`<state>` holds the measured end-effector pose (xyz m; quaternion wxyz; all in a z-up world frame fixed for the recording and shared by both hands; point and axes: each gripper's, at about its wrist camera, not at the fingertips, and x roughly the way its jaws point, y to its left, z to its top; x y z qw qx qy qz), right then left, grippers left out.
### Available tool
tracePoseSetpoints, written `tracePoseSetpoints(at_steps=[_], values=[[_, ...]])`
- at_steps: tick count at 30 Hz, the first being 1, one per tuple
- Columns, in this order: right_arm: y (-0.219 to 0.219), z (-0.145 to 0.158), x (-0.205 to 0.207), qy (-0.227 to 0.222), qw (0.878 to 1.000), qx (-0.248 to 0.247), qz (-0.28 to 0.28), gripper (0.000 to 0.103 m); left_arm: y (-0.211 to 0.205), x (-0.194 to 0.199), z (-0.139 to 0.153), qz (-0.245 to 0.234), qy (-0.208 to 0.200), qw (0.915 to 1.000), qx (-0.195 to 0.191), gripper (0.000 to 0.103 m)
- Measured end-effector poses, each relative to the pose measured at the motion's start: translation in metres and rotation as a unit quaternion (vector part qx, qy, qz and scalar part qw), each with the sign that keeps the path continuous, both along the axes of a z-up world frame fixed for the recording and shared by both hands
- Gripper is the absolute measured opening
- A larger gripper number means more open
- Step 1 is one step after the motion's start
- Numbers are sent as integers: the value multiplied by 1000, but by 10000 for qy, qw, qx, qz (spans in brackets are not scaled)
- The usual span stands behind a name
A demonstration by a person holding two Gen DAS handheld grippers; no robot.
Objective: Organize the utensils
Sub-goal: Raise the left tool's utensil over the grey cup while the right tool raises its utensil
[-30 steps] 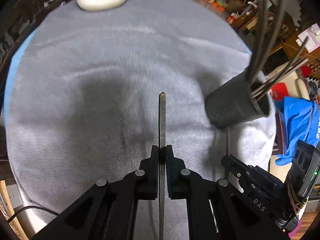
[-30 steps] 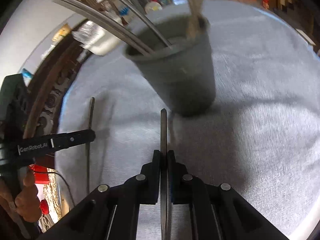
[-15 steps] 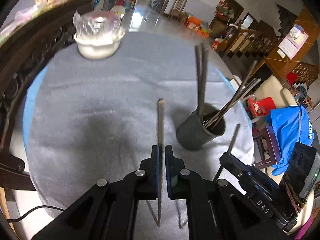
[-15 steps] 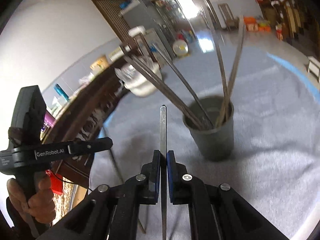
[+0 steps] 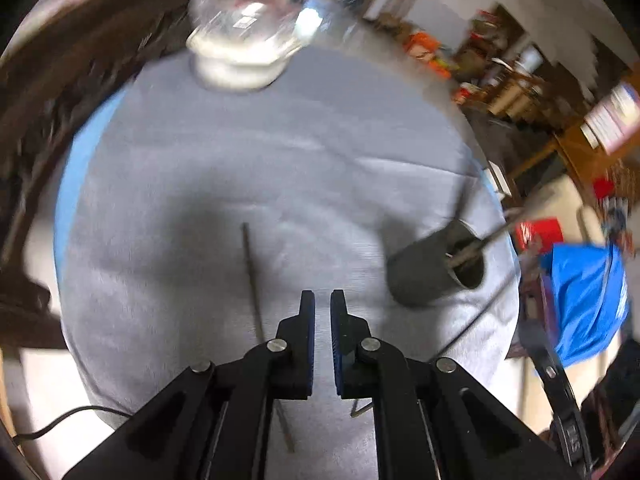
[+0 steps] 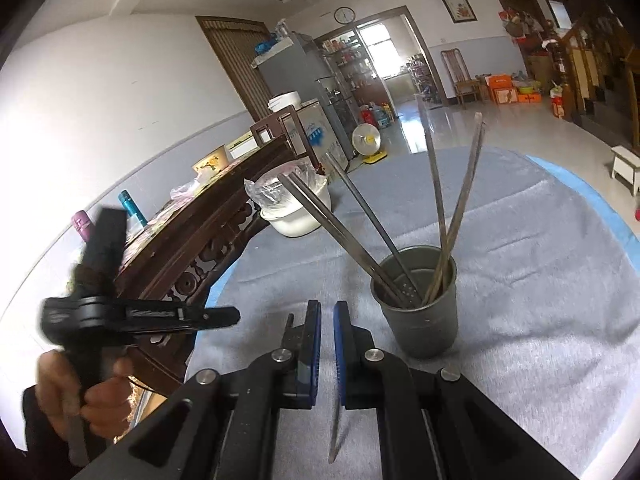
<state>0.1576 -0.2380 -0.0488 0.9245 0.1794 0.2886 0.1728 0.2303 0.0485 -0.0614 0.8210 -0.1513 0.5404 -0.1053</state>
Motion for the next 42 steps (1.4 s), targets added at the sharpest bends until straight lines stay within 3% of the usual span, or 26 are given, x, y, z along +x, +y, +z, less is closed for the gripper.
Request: tracePoseSetpoints(at_steps=[4,7,13,16,17,18,19,22,24,32,36,37,38,40,42], values=[[-1,0,2,32,10000,25,12,7,27,20,-21,404,296,9985,215,25],[-1,-4,5,160,9998,64,26,7,32,32,-35,401,483,9977,238,35],[-22,-38,28,1195,9895,808,-84,11,25,50,-67,321,872,9947,437,37],[-25,-48,34,1408,9863,845,-130,29,19,57,-75,249,899,9942,528,43],[-25,-51,35,1436,9855,897,-91,42,16,60,-78,230,914,9940,556,45],[-24,-53,35,1438,9850,950,-79,62,16,61,-79,228,923,9939,562,45],[-23,-54,35,1407,9854,957,-108,64,15,64,-80,222,944,9936,578,45],[-16,-59,39,1404,9872,749,-104,60,12,68,-84,188,1006,9928,629,45],[-12,-66,45,1574,9854,634,-92,37,15,74,-87,193,1097,9917,646,45],[-7,-85,67,1938,9787,637,-250,37,7,83,-102,181,1287,9896,612,45],[-2,-87,74,1928,9794,548,-254,16,1,89,-103,168,1222,9901,677,45],[-1,-87,74,1891,9801,563,-236,14,-1,88,-103,139,1184,9904,696,38],[0,-86,73,1829,9815,511,-248,6,-2,89,-103,120,1168,9904,725,22],[3,-81,68,1690,9847,326,-263,6,-2,88,-105,103,1145,9902,790,8],[3,-77,63,1605,9864,303,-197,6,-5,88,-106,95,1075,9907,829,7]])
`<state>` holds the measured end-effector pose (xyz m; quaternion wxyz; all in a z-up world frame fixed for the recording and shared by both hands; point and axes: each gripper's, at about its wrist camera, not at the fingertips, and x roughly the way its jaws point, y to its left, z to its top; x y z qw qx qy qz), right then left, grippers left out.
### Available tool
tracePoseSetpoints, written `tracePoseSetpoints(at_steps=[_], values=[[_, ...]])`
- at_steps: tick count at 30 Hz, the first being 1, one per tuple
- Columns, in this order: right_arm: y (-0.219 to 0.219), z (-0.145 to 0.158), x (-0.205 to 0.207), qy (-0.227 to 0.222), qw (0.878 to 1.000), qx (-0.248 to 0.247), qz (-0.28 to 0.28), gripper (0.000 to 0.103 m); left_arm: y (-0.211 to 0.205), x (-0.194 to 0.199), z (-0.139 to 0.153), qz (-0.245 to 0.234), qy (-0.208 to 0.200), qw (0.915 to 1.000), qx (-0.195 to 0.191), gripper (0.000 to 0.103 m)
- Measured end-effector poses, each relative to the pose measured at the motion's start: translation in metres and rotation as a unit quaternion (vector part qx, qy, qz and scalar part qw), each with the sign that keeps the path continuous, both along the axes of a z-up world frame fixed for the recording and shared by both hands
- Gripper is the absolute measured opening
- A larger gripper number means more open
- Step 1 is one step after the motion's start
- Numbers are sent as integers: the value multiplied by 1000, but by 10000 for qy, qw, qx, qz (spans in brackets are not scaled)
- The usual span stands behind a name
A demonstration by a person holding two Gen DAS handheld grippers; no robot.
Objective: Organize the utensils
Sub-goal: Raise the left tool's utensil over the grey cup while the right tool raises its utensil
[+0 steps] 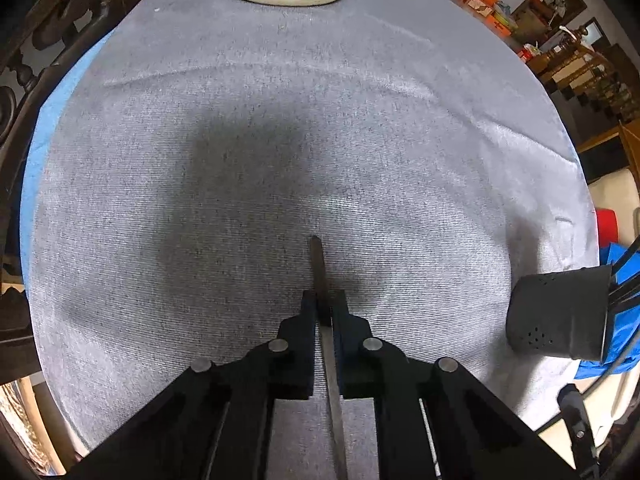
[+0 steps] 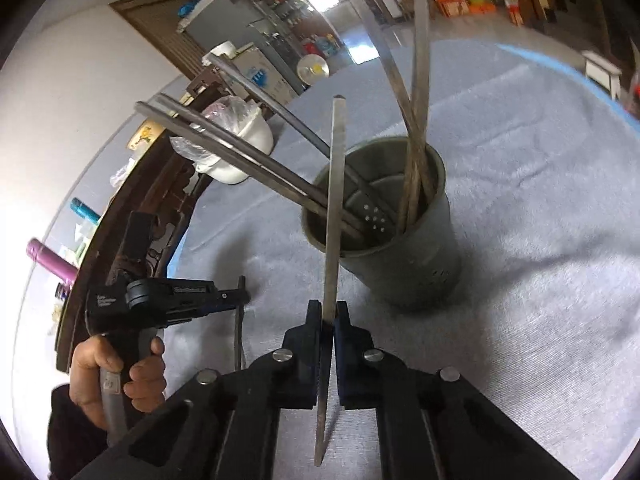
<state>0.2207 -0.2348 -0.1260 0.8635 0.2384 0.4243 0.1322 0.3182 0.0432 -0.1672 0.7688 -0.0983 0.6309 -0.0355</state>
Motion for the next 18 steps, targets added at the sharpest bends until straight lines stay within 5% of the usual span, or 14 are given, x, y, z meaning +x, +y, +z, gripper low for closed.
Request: tracePoseSetpoints(at_steps=[8,18], values=[[-6,27,-24,-553,9983,52,156,6,1,-32,42,-49,-702,9975,-85,7],[-25,76,-55,-1612,9867,132,-165,6,-11,-80,137,-477,-1921,9791,-468,6]])
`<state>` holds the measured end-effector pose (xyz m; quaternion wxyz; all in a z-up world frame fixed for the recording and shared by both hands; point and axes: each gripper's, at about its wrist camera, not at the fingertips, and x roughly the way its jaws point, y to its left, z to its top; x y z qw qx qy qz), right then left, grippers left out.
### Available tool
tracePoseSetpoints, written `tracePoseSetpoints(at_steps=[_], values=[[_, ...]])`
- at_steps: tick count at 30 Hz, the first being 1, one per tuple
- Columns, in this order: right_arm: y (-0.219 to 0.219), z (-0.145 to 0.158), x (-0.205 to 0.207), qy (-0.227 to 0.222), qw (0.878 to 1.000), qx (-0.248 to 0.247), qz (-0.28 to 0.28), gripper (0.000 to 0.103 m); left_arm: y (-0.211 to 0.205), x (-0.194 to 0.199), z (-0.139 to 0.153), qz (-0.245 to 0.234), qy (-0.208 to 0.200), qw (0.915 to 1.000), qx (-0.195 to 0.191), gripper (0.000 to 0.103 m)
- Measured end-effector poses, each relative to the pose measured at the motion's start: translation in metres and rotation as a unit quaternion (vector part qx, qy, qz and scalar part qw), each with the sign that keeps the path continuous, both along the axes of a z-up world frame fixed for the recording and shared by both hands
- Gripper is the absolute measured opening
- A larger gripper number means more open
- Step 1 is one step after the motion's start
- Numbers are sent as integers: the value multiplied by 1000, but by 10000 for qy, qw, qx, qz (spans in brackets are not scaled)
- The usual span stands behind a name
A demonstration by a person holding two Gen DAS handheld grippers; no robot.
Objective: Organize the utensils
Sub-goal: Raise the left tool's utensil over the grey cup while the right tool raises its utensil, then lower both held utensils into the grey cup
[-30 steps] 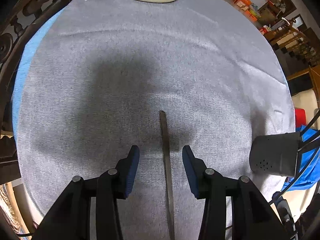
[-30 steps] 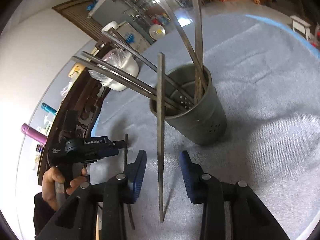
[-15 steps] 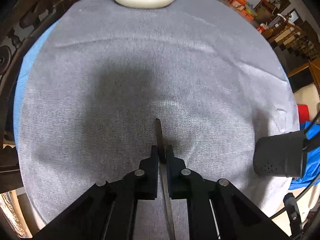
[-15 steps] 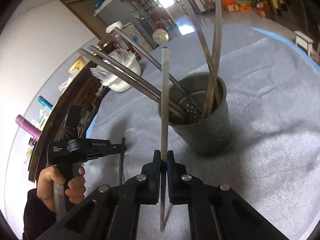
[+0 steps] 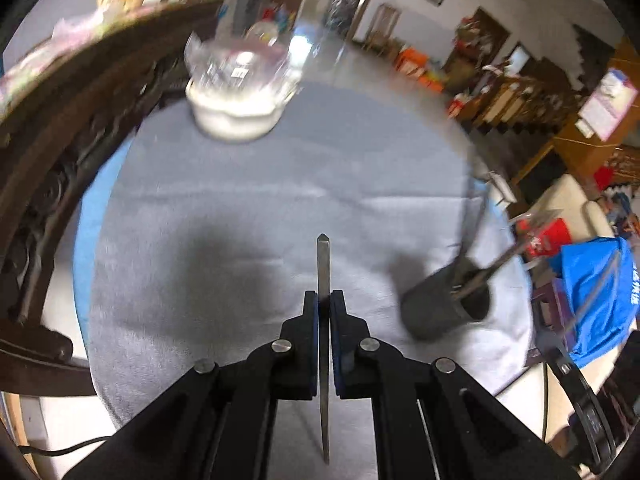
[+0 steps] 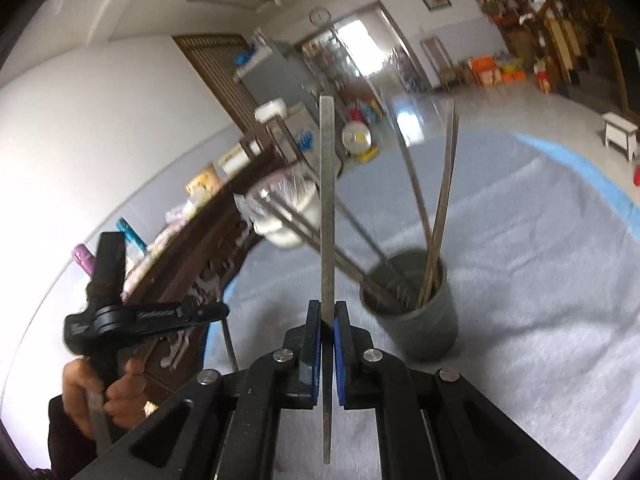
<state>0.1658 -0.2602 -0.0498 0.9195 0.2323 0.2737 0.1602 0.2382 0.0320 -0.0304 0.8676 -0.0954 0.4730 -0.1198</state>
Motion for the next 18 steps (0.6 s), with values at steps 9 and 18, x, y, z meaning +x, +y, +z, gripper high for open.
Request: tracePoseSetpoints(at_steps=[9,18], values=[[-21,44,-15,-927,9941,38,-569,6,-20,-30,74,-394,-909,9948,-230,6],[-24,79,-7,-1575,9793,-405,-1209,6,-44,-40,140,-669,-1609,9842,-320,6]])
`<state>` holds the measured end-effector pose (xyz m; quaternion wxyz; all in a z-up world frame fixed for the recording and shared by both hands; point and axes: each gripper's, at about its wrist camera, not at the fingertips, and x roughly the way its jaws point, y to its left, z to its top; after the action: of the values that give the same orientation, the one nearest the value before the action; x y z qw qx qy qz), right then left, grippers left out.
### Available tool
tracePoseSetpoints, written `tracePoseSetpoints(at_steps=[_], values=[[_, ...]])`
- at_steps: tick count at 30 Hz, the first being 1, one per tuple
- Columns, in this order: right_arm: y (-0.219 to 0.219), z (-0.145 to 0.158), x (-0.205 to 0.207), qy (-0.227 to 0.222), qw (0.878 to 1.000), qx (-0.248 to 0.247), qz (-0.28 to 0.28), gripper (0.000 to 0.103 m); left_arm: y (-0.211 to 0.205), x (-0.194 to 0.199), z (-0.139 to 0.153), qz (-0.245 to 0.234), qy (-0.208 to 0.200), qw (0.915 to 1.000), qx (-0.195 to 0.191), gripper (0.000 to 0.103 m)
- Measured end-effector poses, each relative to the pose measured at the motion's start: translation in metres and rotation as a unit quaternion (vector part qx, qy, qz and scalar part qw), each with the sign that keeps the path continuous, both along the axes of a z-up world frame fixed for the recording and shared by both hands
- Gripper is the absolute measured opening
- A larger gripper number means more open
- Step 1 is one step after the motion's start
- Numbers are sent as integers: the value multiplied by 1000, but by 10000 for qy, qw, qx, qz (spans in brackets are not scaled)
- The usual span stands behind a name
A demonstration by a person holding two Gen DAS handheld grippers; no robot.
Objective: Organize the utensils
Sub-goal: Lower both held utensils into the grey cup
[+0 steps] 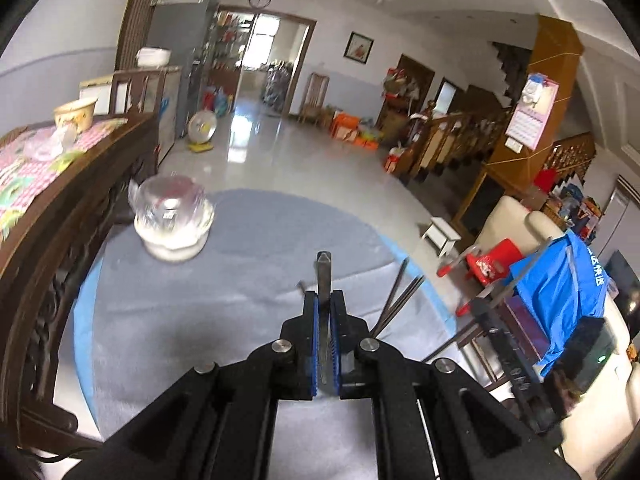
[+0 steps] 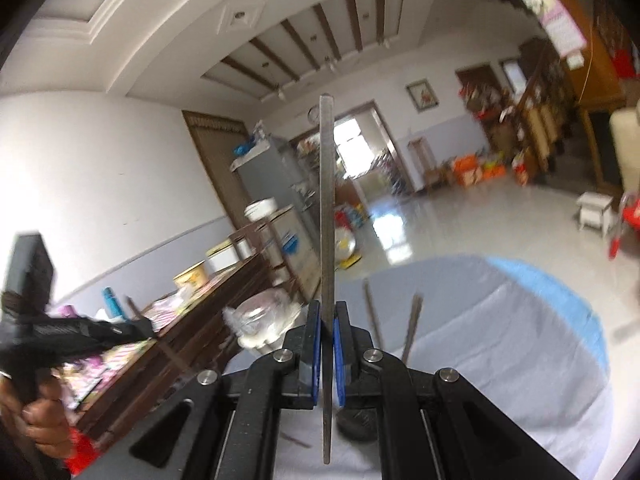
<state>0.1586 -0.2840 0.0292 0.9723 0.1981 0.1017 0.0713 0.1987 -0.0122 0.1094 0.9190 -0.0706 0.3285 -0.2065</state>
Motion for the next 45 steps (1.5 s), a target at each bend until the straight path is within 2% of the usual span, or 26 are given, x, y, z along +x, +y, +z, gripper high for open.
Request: tracePoseSetpoints(at_steps=[4,8,13,23,34,45], values=[[2,1,7,-101,9996,-159,-199,6,-11,1,14,-49,-173,9998,-26,6],[7,-2,13,-141,9985,-365,-379,6,-24,4,15,-51,-262,9996,-47,6],[12,-13,21,-64,9977,-515,-438,6,-36,7,3,-18,-279,9996,-33,6],[4,-38,42,194,9977,-371,-537,6,-54,19,-30,96,-76,9997,195,6],[17,-56,54,351,9963,-579,-537,6,-61,18,-39,240,-147,9987,420,6],[25,-69,56,567,9938,-840,-450,6,-63,18,-45,229,-39,9987,457,6]])
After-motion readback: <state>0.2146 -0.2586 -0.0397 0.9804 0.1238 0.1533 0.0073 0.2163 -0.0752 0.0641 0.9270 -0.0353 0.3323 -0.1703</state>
